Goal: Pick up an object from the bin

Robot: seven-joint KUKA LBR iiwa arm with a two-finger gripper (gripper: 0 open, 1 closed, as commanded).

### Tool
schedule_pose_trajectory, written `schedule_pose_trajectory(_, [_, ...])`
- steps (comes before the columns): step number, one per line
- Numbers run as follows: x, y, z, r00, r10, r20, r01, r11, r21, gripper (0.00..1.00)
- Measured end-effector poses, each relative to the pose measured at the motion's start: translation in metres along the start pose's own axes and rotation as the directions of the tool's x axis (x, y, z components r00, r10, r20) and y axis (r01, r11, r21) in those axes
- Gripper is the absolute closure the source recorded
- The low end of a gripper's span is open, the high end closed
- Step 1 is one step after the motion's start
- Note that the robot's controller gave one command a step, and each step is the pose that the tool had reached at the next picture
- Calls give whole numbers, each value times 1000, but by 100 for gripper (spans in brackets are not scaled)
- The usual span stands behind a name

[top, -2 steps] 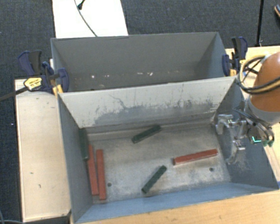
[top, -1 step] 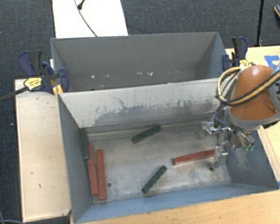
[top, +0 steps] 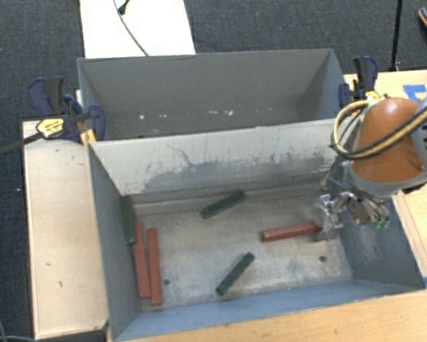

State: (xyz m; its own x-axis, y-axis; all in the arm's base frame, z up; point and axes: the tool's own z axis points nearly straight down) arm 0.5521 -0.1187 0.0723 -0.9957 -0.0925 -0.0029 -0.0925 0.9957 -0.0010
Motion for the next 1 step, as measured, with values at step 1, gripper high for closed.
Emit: schedule_pose_trajectory(1, [-6, -7, -150, 1000, 8, 8, -8, 1000, 3, 100])
